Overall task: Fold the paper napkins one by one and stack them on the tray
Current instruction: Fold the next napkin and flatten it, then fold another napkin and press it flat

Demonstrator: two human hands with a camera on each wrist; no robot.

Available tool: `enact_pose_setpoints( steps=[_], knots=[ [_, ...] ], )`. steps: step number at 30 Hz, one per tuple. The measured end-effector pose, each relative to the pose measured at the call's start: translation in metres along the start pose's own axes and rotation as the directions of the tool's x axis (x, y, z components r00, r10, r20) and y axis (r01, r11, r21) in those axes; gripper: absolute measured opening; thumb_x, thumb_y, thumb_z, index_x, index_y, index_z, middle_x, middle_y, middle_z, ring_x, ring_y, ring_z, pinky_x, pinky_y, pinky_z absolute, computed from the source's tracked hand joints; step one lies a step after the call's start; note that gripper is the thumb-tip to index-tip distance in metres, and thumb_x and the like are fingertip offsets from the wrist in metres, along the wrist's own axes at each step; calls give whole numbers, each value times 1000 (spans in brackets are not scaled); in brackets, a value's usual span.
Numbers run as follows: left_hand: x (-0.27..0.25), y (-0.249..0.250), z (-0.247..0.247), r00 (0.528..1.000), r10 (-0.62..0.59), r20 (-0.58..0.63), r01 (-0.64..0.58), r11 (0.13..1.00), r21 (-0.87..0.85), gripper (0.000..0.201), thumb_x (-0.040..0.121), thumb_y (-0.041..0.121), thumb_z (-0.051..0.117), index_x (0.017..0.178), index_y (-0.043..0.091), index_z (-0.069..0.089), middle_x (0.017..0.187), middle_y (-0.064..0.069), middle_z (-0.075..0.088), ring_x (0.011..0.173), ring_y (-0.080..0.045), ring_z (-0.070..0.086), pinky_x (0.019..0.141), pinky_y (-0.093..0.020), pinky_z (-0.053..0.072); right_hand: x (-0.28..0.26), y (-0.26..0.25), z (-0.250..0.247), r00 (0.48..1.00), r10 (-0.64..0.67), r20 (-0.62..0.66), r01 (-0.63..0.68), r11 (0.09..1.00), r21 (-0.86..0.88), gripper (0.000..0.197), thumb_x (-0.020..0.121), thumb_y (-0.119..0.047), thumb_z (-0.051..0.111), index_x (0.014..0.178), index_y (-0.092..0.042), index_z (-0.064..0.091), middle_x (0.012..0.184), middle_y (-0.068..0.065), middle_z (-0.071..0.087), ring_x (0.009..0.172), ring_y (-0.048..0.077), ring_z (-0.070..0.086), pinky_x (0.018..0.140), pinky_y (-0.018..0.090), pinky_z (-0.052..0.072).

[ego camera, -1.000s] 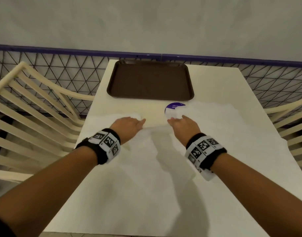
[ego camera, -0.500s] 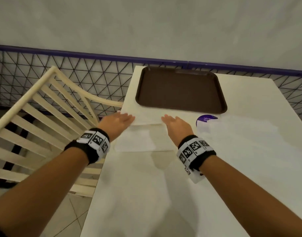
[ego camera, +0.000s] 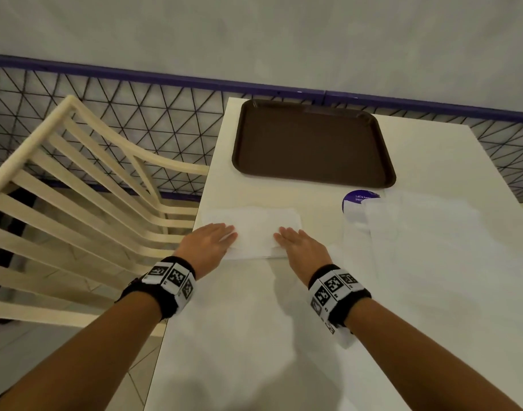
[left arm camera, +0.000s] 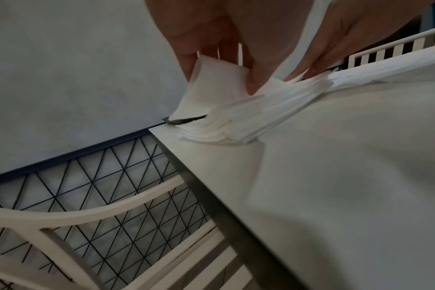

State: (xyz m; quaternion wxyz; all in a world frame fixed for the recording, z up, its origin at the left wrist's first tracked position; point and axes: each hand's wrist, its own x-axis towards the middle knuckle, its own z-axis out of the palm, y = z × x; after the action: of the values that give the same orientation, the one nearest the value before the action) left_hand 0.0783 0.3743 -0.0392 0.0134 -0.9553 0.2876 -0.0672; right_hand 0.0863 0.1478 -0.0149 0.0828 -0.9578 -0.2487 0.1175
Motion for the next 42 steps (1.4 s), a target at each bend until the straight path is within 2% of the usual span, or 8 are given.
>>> enact_pose_setpoints(
  steps=[4, 7, 15, 25, 33, 36, 39, 42],
  knots=[
    [-4, -1, 3, 999, 26, 21, -25, 999, -35, 39, 48, 14, 88, 86, 9, 77, 90, -7, 75, 74, -22, 73, 56, -31, 58, -1, 0, 1, 995, 0, 96, 1, 1000, -11, 53, 95, 6, 27, 146, -9, 27, 156, 7, 22, 143, 21, 25, 118, 30, 14],
    [-11, -4, 16, 997, 42, 69, -39, 998, -43, 36, 75, 34, 53, 91, 11, 76, 97, -6, 74, 80, -20, 73, 55, -29, 58, -4, -2, 6, 986, 34, 163, -26, 998, -52, 49, 100, -7, 26, 148, -11, 19, 158, 3, 14, 145, 18, 18, 118, 30, 13],
    [13, 19, -3, 999, -28, -32, 26, 998, -54, 49, 76, 41, 37, 84, 13, 76, 86, -5, 74, 76, -25, 72, 67, -38, 57, -48, 52, -2, 970, 205, 130, -205, 979, -14, 48, 102, -21, 26, 149, -14, 16, 158, 2, 12, 146, 14, 13, 119, 29, 5],
    [101, 119, -25, 970, 205, -128, -223, 965, -141, 39, 74, 29, 38, 79, 17, 75, 78, 1, 71, 68, -18, 70, 61, -27, 56, -157, 191, -20, 728, 676, 115, -685, 714, 144, 52, 100, -23, 39, 148, -16, 22, 158, 1, 14, 145, 19, 19, 116, 30, 20],
    [131, 172, -37, 973, 216, -76, -226, 960, -167, 29, 55, 14, 83, 82, 15, 74, 78, 0, 71, 67, -19, 69, 59, -29, 56, -157, 214, -23, 811, 558, 177, -571, 820, 28, 47, 99, -29, 40, 144, -17, 32, 148, 4, 36, 135, 24, 36, 109, 34, 32],
    [135, 185, -37, 988, 154, 5, -148, 959, -242, 26, 70, 13, 75, 97, 11, 72, 92, -6, 71, 81, -25, 69, 72, -36, 55, -154, 220, -24, 842, 518, 148, -518, 854, -41, 39, 99, -22, 35, 136, -11, 41, 138, 8, 46, 125, 27, 45, 100, 35, 39],
    [135, 193, -34, 984, 164, 66, -146, 965, -217, 27, 65, 13, 79, 91, 13, 73, 84, -3, 71, 71, -23, 69, 62, -33, 55, -152, 224, -23, 862, 493, 116, -490, 870, -62, 32, 99, -17, 32, 122, -5, 51, 125, 12, 55, 113, 29, 53, 90, 34, 43],
    [141, 202, -32, 989, 98, 112, -66, 962, -265, 29, 82, 16, 64, 110, 10, 67, 106, -8, 68, 94, -28, 66, 80, -38, 51, -153, 228, -28, 877, 476, 62, -475, 879, -40, 32, 100, -18, 32, 116, -5, 56, 118, 11, 59, 107, 29, 56, 84, 33, 45]
  ],
)
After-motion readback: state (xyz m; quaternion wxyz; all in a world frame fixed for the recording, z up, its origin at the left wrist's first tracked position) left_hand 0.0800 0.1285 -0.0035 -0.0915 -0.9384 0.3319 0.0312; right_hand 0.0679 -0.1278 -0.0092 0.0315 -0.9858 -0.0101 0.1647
